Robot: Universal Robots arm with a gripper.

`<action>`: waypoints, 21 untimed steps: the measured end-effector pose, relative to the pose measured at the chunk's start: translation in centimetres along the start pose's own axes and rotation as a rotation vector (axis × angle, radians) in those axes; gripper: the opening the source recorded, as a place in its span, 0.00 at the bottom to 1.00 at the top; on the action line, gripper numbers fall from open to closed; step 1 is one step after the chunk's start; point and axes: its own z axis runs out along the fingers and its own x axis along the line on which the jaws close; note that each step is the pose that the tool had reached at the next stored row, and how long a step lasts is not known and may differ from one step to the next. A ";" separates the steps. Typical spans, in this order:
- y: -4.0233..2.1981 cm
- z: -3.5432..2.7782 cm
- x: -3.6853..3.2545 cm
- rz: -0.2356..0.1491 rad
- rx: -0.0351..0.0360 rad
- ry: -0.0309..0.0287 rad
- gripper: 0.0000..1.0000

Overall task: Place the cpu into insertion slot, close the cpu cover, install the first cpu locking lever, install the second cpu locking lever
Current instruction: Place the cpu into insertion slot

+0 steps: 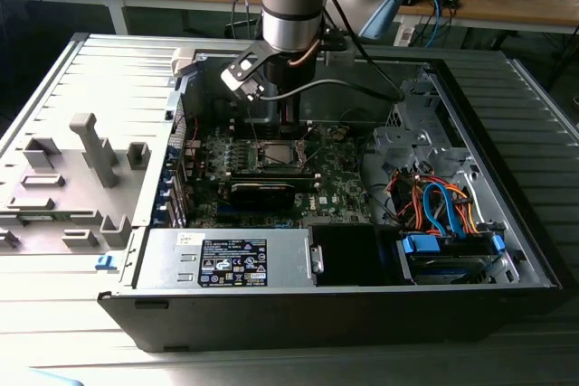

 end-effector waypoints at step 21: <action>0.04 -1.48 0.00 0.000 0.0001 -0.0025 0.11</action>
